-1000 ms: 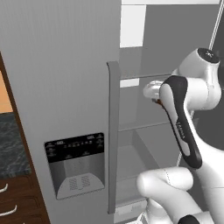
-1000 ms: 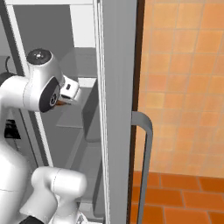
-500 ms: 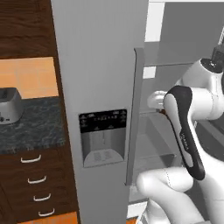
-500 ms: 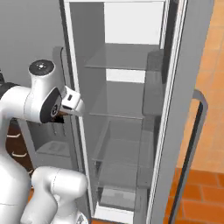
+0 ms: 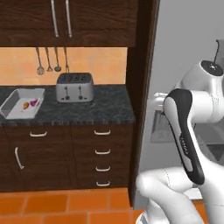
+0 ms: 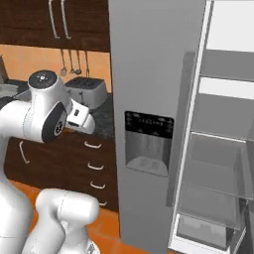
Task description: Place one onion and one chicken drumstick in each tupperware on the nearby counter, to pack two identical lunches.
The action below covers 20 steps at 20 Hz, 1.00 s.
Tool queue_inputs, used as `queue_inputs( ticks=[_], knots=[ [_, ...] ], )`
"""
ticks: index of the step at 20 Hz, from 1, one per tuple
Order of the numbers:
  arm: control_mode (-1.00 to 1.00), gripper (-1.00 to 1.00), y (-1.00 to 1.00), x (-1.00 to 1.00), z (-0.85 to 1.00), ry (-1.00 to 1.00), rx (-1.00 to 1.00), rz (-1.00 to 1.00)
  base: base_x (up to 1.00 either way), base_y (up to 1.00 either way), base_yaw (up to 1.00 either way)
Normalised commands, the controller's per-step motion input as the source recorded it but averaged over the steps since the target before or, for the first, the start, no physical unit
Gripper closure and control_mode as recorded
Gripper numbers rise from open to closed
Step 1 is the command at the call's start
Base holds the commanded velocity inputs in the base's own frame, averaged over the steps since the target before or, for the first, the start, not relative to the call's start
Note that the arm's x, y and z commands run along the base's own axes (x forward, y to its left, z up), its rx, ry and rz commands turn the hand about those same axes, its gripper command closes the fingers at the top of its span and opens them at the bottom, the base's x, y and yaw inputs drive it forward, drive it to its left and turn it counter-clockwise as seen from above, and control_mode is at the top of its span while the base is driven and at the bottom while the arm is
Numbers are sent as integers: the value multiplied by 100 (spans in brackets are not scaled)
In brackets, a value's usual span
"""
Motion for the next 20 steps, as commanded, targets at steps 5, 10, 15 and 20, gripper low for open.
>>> queue_inputs(
  ticks=[5, 10, 15, 20],
  knots=[
    [100, 100, 0, 0, 0, 0, 0, 0, 86, 100, 10],
    [100, 100, 0, 0, 0, 0, 0, 0, 93, 100, 0],
    [100, 100, 0, 0, 0, 0, 0, 0, 15, 100, -4],
    [100, 100, 0, 0, 0, 0, 0, 0, -5, 100, -1]
  ],
)
